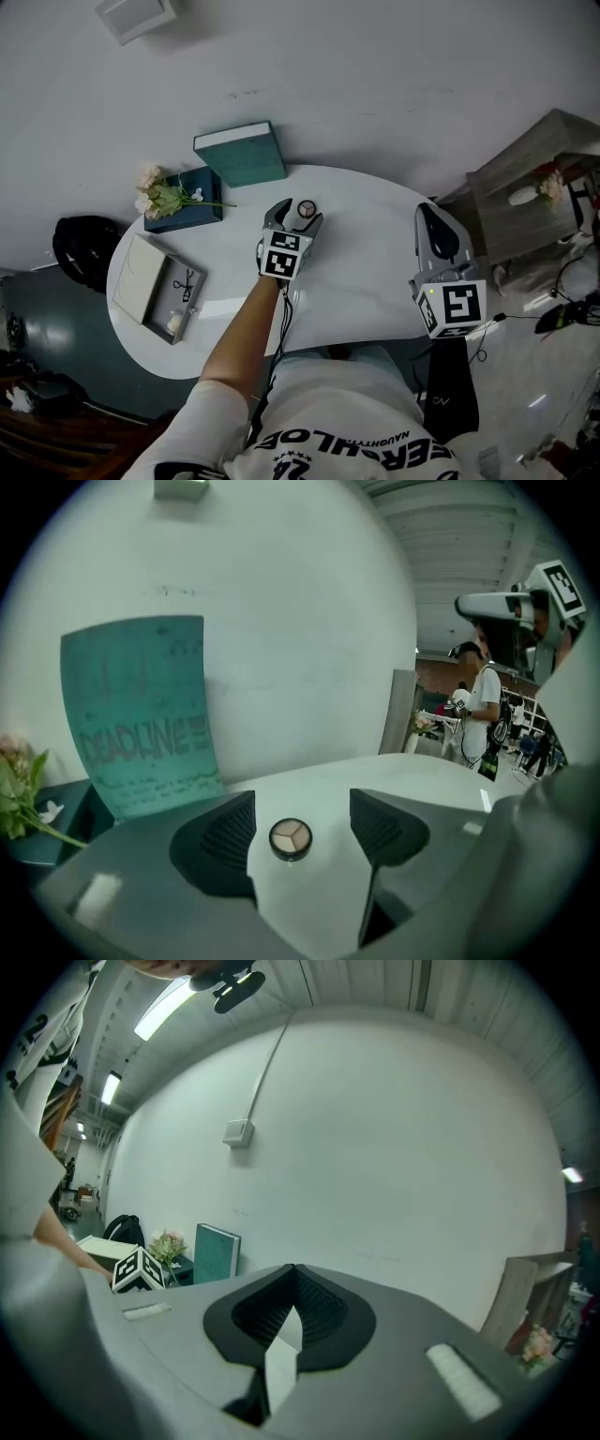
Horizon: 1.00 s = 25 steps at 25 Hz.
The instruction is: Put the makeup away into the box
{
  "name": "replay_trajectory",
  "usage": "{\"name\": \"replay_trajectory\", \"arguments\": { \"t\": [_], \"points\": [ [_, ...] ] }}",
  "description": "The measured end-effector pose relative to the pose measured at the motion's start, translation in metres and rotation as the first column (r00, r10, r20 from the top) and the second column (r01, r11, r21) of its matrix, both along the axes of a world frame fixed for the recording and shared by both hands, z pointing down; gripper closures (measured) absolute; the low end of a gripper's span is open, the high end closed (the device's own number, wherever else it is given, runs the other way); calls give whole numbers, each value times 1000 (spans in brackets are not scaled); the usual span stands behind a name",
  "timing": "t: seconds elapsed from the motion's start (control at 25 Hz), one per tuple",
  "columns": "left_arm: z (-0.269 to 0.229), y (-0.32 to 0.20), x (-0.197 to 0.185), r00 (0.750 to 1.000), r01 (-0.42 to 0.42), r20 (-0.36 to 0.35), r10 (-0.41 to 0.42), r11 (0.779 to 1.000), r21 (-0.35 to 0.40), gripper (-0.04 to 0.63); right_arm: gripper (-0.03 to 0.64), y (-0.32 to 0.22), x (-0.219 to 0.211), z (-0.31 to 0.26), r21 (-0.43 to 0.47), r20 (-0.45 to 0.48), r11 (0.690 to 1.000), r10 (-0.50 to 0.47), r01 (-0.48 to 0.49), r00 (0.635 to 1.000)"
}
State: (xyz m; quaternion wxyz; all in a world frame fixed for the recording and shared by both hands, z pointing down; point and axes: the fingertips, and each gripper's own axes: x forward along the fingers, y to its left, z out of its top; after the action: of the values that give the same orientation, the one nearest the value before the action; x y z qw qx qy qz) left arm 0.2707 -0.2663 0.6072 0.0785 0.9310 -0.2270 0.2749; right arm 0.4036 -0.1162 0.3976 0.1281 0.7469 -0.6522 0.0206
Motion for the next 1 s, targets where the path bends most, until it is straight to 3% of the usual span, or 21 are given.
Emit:
{"name": "replay_trajectory", "arguments": {
  "t": [0.32, 0.44, 0.48, 0.52, 0.68, 0.84, 1.0],
  "points": [
    [64, -16, 9, 995, 7, 96, 2, 995, -99, 278, 586, 15, 27, 16, -45, 8, 997, 65, -64, 998],
    [84, -15, 15, 985, -22, 168, 40, 994, -105, 283, 586, 16, 33, 17, -54, 7, 996, 76, -76, 997],
    [86, -13, 17, 981, -43, 182, 62, 994, -105, 299, 586, 16, 34, 17, -55, 5, 995, 79, -78, 997],
    [87, -11, 19, 979, -62, 187, 82, 992, -107, 359, 586, 16, 34, 18, -56, 6, 995, 80, -80, 997],
    [86, -8, 20, 979, -75, 179, 96, 990, -119, 370, 586, 11, 30, 21, -63, 12, 996, 71, -70, 997],
    [66, -8, 16, 989, -66, 124, 81, 991, -117, 370, 586, 1, 22, 19, -53, 9, 997, 48, -48, 999],
    [15, -7, 11, 995, -68, 67, 69, 998, -15, 370, 586, -11, 11, 13, -29, 18, 1000, 12, -12, 1000]
  ]
}}
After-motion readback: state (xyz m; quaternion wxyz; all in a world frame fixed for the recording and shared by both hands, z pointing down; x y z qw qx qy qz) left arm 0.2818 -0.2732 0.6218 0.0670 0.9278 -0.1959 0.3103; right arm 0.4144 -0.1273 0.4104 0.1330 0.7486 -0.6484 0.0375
